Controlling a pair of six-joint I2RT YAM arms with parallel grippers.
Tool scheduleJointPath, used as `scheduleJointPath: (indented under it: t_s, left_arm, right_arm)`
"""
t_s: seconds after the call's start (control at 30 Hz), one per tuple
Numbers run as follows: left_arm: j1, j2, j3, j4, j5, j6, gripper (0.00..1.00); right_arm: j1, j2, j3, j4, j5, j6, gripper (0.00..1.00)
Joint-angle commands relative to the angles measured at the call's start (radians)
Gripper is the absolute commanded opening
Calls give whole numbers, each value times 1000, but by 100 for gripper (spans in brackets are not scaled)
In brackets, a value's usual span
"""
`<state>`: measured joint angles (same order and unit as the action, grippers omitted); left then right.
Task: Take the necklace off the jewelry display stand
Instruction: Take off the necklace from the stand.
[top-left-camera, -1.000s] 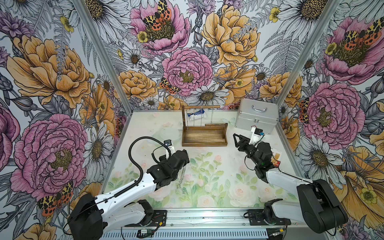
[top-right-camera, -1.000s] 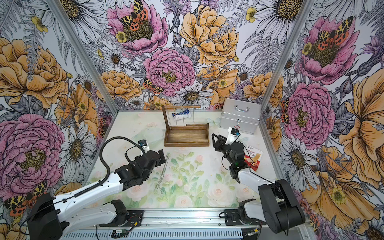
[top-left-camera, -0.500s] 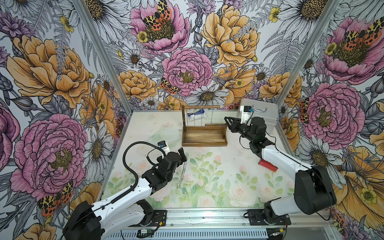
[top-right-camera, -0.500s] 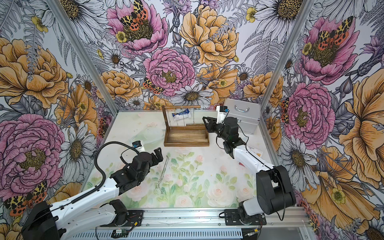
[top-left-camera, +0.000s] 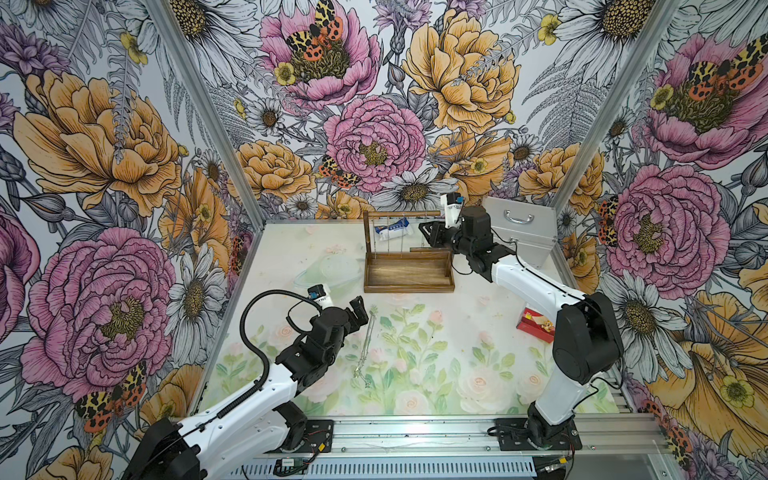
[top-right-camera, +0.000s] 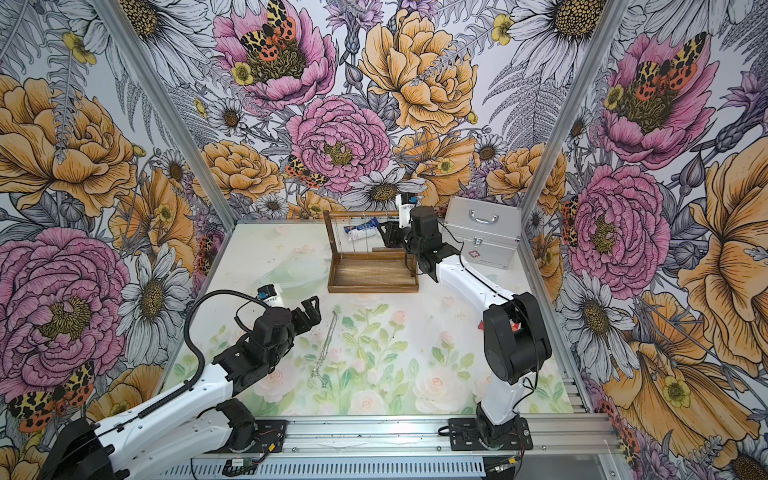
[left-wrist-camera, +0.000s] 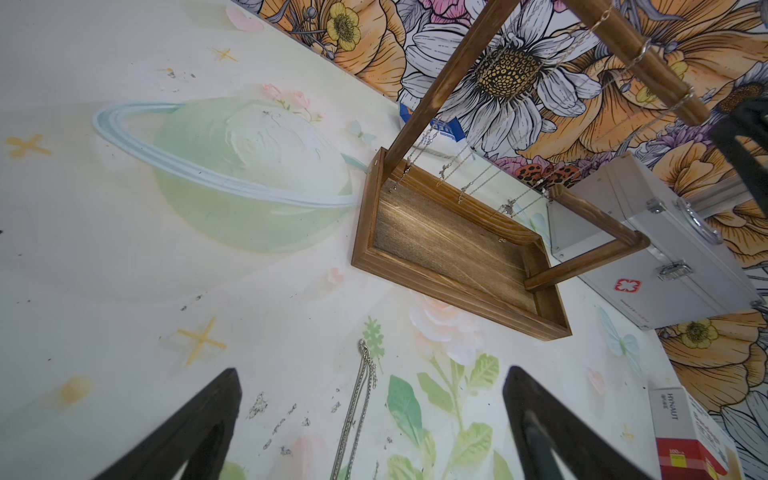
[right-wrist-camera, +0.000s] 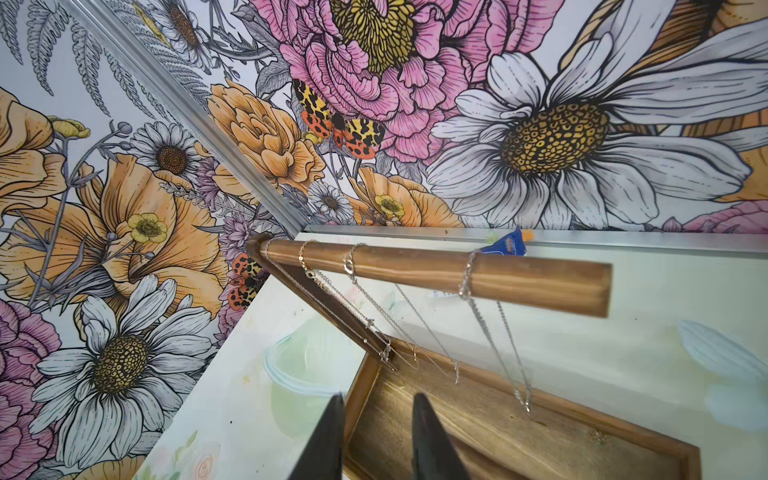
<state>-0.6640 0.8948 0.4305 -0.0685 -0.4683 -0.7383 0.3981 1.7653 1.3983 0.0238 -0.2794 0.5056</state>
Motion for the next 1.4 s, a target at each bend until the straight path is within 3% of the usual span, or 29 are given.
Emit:
scheduleJointPath:
  t_s: [0.0, 0.6, 1.37]
  left_arm:
    - [8, -16, -13, 35, 25, -16, 99]
    - [23, -5, -17, 45, 45, -23, 99]
    - [37, 18, -15, 59, 75, -20, 99]
  right_arm:
    - [-2, 34, 53, -55, 85, -12, 29]
    - [-7, 146, 192, -114, 155, -48, 25]
    - [-2, 190, 255, -120, 178, -66, 9]
